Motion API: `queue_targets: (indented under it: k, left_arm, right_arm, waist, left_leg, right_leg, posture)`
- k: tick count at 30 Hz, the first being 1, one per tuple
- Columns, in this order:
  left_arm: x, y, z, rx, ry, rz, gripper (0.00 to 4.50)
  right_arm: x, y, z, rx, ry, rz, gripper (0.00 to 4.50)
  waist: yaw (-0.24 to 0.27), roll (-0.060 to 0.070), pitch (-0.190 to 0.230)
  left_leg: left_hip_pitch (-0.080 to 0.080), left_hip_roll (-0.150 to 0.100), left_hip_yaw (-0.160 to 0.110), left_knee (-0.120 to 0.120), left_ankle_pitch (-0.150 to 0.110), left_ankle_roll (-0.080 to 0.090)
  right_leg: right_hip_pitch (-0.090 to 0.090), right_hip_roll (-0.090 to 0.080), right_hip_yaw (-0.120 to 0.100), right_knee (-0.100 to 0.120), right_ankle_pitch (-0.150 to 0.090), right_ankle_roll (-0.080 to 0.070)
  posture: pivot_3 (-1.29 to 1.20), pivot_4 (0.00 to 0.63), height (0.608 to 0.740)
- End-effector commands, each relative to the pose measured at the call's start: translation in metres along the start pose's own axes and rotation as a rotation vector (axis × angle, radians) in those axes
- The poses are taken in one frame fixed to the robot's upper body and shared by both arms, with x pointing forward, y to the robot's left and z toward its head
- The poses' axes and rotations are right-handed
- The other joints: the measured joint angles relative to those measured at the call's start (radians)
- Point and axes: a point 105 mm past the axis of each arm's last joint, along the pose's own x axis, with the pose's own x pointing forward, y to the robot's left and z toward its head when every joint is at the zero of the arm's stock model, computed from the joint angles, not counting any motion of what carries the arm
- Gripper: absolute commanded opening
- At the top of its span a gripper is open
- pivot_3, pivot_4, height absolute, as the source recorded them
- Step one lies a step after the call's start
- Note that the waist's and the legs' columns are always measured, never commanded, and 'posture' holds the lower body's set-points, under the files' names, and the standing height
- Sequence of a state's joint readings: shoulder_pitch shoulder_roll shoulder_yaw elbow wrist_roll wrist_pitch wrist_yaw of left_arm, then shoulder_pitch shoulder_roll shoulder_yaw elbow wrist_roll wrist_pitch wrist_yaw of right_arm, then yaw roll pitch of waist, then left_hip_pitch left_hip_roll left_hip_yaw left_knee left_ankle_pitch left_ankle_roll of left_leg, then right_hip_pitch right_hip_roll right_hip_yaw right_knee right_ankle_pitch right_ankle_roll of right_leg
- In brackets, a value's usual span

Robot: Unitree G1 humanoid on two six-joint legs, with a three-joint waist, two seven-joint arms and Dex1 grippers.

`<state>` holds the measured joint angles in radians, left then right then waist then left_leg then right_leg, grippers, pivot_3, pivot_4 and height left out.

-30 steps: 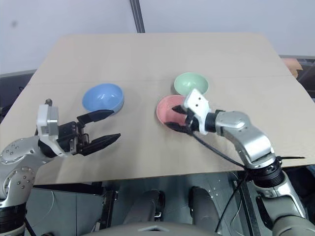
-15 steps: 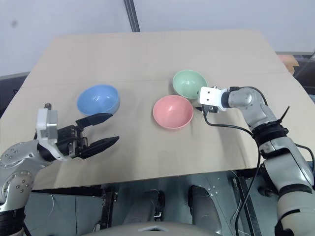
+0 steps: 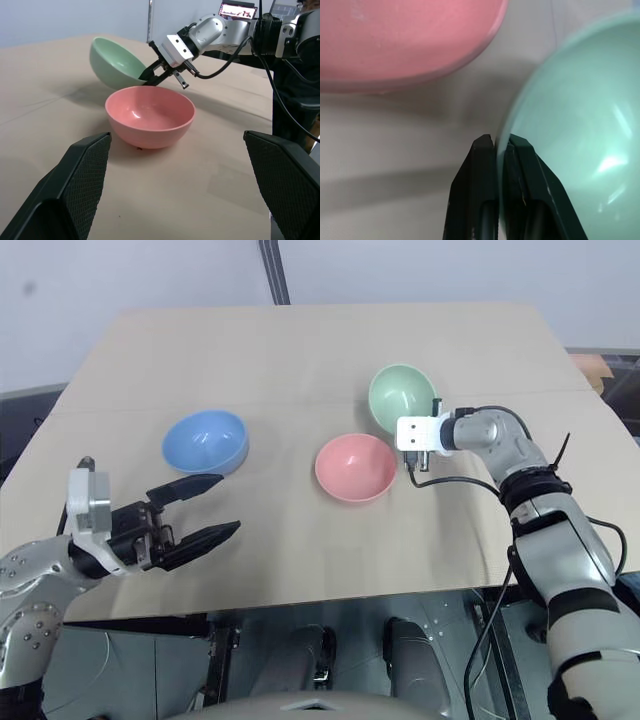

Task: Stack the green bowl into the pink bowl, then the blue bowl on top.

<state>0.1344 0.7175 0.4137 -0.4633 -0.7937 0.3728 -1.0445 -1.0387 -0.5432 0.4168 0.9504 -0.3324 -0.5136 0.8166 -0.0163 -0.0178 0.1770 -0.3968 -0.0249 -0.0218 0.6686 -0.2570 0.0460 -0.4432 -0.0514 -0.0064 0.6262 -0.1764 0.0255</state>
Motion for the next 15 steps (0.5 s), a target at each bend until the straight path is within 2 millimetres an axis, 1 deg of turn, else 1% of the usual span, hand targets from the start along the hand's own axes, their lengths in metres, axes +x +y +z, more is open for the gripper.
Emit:
queue_targets:
  k: [1, 3, 4, 6, 9, 11, 12, 15]
  left_arm:
    - [0.005, 0.005, 0.007, 0.082, -0.022, 0.029, 4.5]
    - [0.007, 0.015, 0.005, 0.092, -0.02, 0.092, 4.5]
    - [0.008, 0.021, 0.004, 0.09, -0.016, 0.13, 4.5]
    - [0.009, 0.034, 0.001, 0.103, -0.003, 0.199, 4.5]
    - [0.01, 0.042, 0.0, 0.101, -0.003, 0.24, 4.5]
    - [0.012, 0.045, 0.0, 0.102, -0.006, 0.241, 4.5]
    - [0.013, 0.046, 0.001, 0.104, -0.007, 0.239, 4.5]
    - [0.015, 0.048, 0.003, 0.111, -0.01, 0.235, 4.5]
  right_arm:
    - [-0.018, -0.027, 0.011, -0.066, -0.027, -0.063, 0.05]
    - [-0.029, -0.038, 0.026, -0.011, -0.102, -0.077, 0.05]
    - [-0.035, -0.042, 0.04, 0.035, -0.169, -0.072, 0.05]
    - [-0.049, -0.031, 0.075, 0.068, -0.305, 0.019, 0.05]
    - [-0.057, -0.008, 0.107, 0.088, -0.38, 0.129, 0.05]
    - [-0.056, 0.011, 0.116, 0.109, -0.386, 0.214, 0.05]
    - [-0.053, 0.017, 0.116, 0.114, -0.37, 0.232, 0.05]
    - [-0.045, 0.028, 0.115, 0.131, -0.335, 0.259, 0.98]
  waist:
    - [0.002, 0.0, 0.0]
    - [0.003, 0.001, 0.001]
    - [0.003, 0.001, 0.001]
    - [0.003, 0.001, 0.001]
    - [0.003, 0.002, 0.001]
    - [0.006, 0.001, 0.0]
    - [0.006, 0.001, 0.0]
    - [0.007, 0.001, 0.0]
  left_leg:
    - [0.0, 0.0, 0.0, 0.0, 0.0, 0.0]
    - [0.0, 0.0, -0.001, 0.0, 0.0, 0.0]
    - [0.0, 0.0, 0.0, 0.0, 0.0, 0.0]
    - [0.0, 0.0, -0.001, 0.0, -0.001, 0.002]
    - [0.0, 0.001, -0.004, 0.0, -0.003, 0.004]
    - [-0.001, 0.001, -0.004, 0.0, -0.003, 0.003]
    - [-0.001, 0.001, -0.005, 0.0, -0.003, 0.003]
    - [-0.001, 0.0, -0.004, 0.0, -0.003, 0.003]
  right_leg:
    - [0.0, 0.0, 0.0, 0.0, 0.0, 0.001]
    - [0.0, 0.0, -0.001, 0.0, 0.001, 0.001]
    - [0.0, 0.0, 0.0, 0.0, 0.001, 0.001]
    - [0.0, 0.0, 0.0, 0.0, 0.001, 0.001]
    - [0.0, 0.0, -0.001, 0.001, 0.001, 0.001]
    - [0.0, -0.001, -0.001, 0.001, 0.001, 0.001]
    - [0.0, -0.001, -0.002, 0.001, 0.001, 0.001]
    - [0.001, -0.002, -0.003, 0.001, 0.001, 0.001]
  posture:
    - [0.0, 0.15, 0.74]
    - [0.0, 0.15, 0.74]
    - [0.0, 0.15, 0.74]
    - [0.0, 0.15, 0.74]
    - [0.0, 0.15, 0.74]
    - [0.0, 0.15, 0.74]
    - [0.0, 0.15, 0.74]
    - [0.0, 0.15, 0.74]
